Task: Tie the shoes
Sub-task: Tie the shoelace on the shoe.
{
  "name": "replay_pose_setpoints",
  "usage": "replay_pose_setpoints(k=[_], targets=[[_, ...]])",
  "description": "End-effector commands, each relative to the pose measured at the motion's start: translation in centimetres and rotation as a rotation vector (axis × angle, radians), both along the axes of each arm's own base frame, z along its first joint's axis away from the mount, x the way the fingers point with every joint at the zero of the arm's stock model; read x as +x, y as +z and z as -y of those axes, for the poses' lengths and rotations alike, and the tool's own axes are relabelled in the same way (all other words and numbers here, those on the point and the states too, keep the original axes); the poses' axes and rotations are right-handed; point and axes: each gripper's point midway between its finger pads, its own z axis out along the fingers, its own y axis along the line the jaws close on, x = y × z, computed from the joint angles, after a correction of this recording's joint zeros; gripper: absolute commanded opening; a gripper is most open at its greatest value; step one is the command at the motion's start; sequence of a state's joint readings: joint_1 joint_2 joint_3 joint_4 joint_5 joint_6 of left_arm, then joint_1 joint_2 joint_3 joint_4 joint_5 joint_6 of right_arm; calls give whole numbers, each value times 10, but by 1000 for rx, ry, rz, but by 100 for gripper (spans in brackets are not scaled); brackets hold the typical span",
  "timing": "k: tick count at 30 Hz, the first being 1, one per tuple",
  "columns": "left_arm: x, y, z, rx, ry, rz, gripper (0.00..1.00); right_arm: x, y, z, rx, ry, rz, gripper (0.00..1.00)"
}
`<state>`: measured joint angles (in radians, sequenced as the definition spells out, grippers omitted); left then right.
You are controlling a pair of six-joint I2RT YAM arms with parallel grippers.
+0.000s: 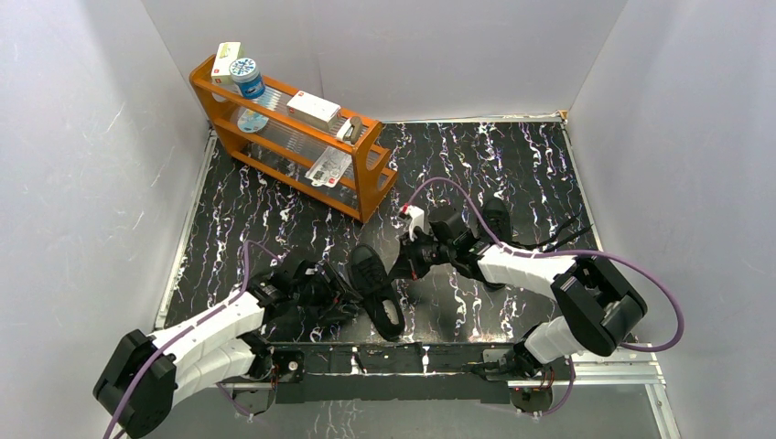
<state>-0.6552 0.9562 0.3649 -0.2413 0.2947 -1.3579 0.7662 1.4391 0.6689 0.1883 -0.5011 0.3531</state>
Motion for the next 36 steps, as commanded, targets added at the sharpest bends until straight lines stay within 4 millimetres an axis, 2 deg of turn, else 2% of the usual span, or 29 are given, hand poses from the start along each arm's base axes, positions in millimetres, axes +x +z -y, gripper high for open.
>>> replay_pose_setpoints(k=[1, 4, 10, 14, 18, 21, 24, 31, 33, 36], targets=[[23, 18, 13, -121, 41, 127, 62, 10, 7, 2, 40, -16, 14, 0], [34, 40, 25, -188, -12, 239, 62, 10, 7, 3, 44, -14, 10, 0], [30, 30, 21, -135, -16, 182, 63, 12, 4, 7, 41, -42, -4, 0], [37, 43, 23, -166, -4, 236, 63, 11, 7, 5, 53, -34, -5, 0], [39, 35, -4, -46, 100, 222, 69, 12, 4, 9, 49, -47, -10, 0], [44, 36, -4, -126, 178, 193, 68, 10, 5, 10, 51, -44, -11, 0], [41, 24, -5, -140, 234, 110, 65, 11, 4, 11, 50, -43, -12, 0], [49, 21, -6, -155, 257, 126, 65, 10, 6, 10, 59, -31, -12, 0], [49, 25, -2, -165, 227, 138, 64, 10, 6, 11, 56, -33, -12, 0], [47, 43, 10, -170, 65, 229, 61, 12, 5, 11, 56, -39, -11, 0]])
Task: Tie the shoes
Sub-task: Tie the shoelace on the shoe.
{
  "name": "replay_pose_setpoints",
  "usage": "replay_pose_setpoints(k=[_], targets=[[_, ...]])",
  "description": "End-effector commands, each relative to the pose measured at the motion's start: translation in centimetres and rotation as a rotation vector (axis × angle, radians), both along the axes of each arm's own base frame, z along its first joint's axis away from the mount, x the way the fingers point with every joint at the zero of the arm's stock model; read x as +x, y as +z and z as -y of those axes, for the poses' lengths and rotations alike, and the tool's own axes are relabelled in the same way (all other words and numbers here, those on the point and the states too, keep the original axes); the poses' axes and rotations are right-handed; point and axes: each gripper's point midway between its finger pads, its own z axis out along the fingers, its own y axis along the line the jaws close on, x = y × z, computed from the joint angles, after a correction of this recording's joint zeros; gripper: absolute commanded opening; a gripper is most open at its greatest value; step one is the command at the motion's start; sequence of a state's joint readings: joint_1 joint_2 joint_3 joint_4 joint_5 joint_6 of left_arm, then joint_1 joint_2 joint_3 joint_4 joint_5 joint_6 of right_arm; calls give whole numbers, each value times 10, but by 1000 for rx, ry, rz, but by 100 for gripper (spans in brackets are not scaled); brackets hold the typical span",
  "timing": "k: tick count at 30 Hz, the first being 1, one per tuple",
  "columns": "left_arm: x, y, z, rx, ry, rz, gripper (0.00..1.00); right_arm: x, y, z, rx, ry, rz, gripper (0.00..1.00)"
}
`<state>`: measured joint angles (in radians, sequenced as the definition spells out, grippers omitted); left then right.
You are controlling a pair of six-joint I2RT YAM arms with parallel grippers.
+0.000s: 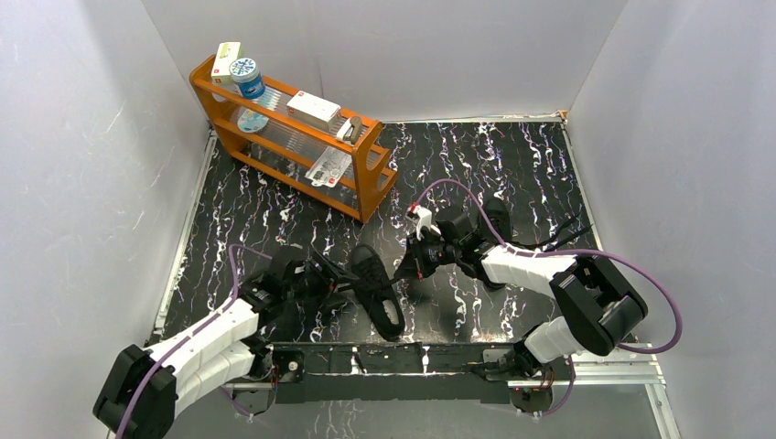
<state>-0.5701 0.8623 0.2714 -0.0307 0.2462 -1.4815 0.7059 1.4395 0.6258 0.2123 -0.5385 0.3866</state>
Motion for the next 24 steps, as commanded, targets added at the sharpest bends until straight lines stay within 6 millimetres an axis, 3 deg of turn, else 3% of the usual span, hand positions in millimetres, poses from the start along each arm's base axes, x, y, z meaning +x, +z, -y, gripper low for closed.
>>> replay_pose_setpoints(k=[1, 5, 9, 14, 24], targets=[[0, 30, 16, 0, -199, 142, 59, 6, 13, -4, 47, 8, 46, 0], [-26, 39, 34, 19, -433, 205, 55, 8, 15, -6, 57, 10, 47, 0], [-47, 27, 53, 72, -536, 175, 55, 10, 17, -9, 65, 13, 48, 0], [-44, 17, 54, 124, -542, 164, 51, 10, 20, -10, 73, 12, 46, 0], [-48, 3, 63, 130, -620, 120, 18, 8, 18, -10, 72, 20, 40, 0]])
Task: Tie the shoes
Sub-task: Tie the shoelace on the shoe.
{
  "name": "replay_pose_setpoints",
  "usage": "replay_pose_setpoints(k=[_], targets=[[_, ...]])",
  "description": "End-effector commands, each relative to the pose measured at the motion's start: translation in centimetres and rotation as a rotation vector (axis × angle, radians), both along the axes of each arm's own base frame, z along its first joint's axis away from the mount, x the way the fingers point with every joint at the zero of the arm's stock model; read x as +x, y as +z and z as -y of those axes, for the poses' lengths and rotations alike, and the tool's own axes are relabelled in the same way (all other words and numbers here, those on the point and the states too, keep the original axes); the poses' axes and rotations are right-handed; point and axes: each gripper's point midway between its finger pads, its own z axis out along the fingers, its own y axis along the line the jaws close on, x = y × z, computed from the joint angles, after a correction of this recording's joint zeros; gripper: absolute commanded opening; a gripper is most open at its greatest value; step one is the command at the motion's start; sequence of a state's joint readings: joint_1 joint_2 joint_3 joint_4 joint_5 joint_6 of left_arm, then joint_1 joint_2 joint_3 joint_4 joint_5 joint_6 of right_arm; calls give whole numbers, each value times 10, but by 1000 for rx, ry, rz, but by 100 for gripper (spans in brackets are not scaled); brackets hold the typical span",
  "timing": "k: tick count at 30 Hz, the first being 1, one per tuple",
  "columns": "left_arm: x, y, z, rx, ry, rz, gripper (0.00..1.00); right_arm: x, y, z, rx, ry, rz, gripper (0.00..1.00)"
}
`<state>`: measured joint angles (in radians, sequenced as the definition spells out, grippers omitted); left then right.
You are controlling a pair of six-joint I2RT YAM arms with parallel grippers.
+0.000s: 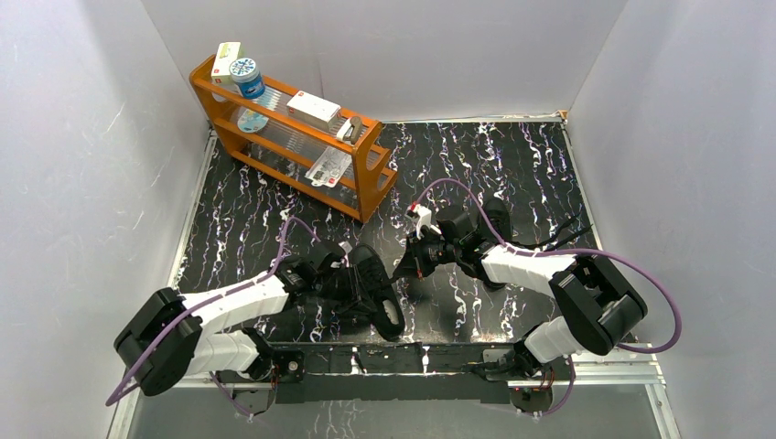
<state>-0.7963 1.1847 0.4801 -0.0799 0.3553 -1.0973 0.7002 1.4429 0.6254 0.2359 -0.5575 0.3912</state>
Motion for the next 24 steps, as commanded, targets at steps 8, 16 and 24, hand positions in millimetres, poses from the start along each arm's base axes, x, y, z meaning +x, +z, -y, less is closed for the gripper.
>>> replay_pose_setpoints(k=[8, 16, 24], targets=[[-26, 8, 8, -32, -117, -52, 0, 7, 15, -9, 54, 13, 38, 0], [-61, 14, -16, -71, -92, -120, 0, 7, 15, -9, 60, 16, 39, 0], [-76, 2, -25, -43, -74, -207, 0, 6, 13, -8, 57, 18, 35, 0]])
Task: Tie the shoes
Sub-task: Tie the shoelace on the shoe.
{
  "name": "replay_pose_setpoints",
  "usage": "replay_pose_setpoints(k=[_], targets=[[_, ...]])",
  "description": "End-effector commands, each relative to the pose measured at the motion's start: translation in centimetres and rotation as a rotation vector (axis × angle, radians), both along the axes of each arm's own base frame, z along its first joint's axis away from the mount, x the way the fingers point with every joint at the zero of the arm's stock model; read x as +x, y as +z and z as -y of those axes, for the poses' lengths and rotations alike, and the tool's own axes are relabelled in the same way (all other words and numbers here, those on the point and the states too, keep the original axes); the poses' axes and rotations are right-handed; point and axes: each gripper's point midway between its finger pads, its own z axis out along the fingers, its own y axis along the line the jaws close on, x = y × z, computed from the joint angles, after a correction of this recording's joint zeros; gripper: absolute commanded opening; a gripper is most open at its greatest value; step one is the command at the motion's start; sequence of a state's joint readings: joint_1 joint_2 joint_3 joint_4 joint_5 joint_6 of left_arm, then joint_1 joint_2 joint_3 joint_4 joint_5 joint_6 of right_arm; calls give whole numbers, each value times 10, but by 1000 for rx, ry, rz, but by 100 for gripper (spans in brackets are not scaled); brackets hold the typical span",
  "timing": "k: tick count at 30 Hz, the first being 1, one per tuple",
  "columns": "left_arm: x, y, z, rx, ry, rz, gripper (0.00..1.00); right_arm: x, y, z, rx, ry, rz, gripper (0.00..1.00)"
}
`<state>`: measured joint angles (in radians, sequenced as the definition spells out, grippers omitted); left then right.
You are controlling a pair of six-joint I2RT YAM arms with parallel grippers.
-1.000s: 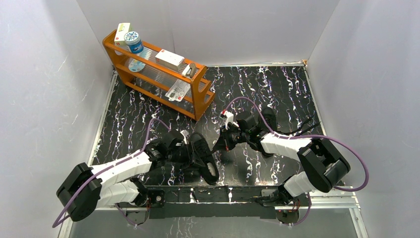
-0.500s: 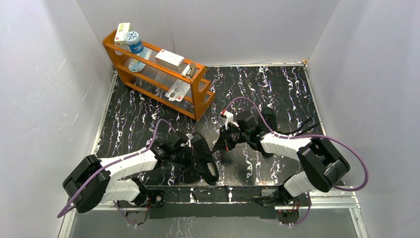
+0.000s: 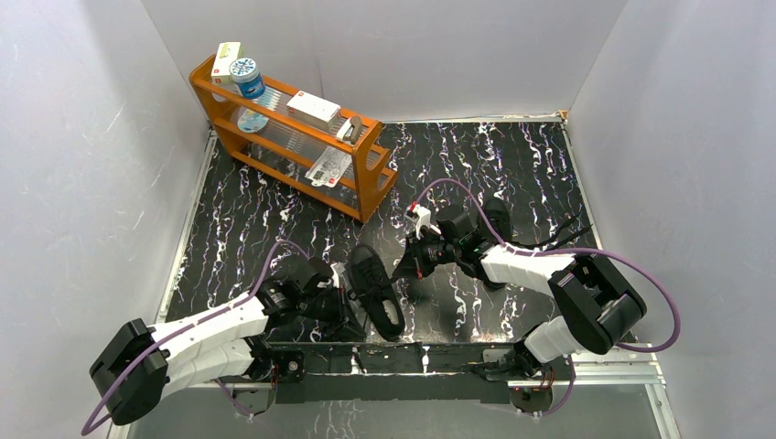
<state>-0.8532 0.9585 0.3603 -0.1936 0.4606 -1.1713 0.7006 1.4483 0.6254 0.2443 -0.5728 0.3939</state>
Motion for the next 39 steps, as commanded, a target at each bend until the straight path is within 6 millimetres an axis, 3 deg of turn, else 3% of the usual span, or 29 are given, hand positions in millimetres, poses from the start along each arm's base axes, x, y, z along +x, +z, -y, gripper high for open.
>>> replay_pose_setpoints(k=[1, 14, 22, 26, 28, 31, 38, 39], targets=[[-19, -5, -9, 26, -10, -102, 0, 7, 14, -7, 49, 9, 42, 0], [-38, -10, -27, 61, -11, -161, 0, 8, 14, -6, 45, 7, 45, 0], [-40, -11, -26, 72, -41, -172, 2, 7, 14, -7, 49, 14, 42, 0], [-16, 9, -14, 55, -16, -58, 38, 5, 16, -9, 58, 40, 46, 0], [2, 28, -3, 20, 11, 20, 47, 4, 16, -9, 62, 49, 49, 0], [23, 46, 5, -6, 56, 75, 51, 3, 17, -9, 64, 58, 50, 0], [92, 56, -11, -27, 299, 77, 56, 2, 19, -10, 70, 67, 51, 0], [100, 56, -11, -45, 320, 70, 62, 2, 19, -10, 70, 66, 52, 0]])
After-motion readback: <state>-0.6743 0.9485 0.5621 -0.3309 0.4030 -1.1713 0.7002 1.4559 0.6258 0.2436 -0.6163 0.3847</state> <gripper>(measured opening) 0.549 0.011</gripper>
